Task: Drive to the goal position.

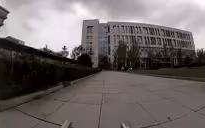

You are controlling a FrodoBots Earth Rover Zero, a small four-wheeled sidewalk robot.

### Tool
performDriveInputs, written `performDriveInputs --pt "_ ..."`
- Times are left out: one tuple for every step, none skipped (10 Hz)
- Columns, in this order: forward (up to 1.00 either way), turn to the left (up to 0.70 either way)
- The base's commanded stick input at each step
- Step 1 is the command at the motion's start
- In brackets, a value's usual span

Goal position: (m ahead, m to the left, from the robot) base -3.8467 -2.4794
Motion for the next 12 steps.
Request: performDriveInputs --pt "0.7 0.0" --pt "0.7 0.0" --pt "0.7 0.0" --pt "0.7 0.0" --pt "0.7 0.0" --pt "0.7 0.0" --pt "0.83 0.0" --pt "0.85 0.0" --pt "0.85 0.0" --pt "0.9 0.0" --pt "1.0 -0.27" --pt "1.0 -0.23"
